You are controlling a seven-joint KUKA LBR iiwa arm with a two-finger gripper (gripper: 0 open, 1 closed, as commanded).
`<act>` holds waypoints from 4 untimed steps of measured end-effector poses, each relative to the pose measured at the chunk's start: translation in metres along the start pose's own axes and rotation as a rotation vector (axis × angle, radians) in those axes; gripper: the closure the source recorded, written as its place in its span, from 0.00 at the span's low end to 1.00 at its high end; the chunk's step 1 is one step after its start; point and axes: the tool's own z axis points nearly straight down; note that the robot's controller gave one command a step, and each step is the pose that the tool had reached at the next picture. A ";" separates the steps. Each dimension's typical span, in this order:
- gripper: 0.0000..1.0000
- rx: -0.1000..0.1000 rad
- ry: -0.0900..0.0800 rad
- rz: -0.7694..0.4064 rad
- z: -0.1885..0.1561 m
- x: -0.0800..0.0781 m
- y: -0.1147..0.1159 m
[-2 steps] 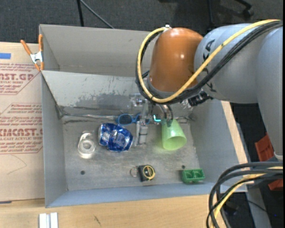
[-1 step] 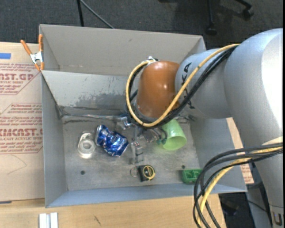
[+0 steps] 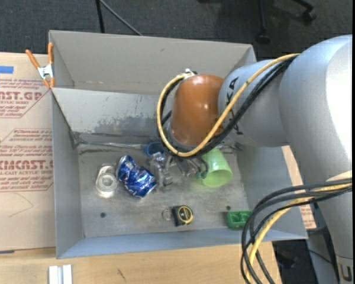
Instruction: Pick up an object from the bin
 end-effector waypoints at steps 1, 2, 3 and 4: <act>0.00 0.000 0.000 0.000 0.000 0.000 0.000; 0.00 0.000 0.001 -0.560 0.000 0.010 0.014; 0.00 -0.002 0.000 -0.961 0.000 0.011 0.068; 1.00 -0.003 0.000 -0.957 0.000 0.011 0.067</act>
Offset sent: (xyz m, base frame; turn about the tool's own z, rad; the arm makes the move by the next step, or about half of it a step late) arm 0.0000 0.0000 0.0000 0.0000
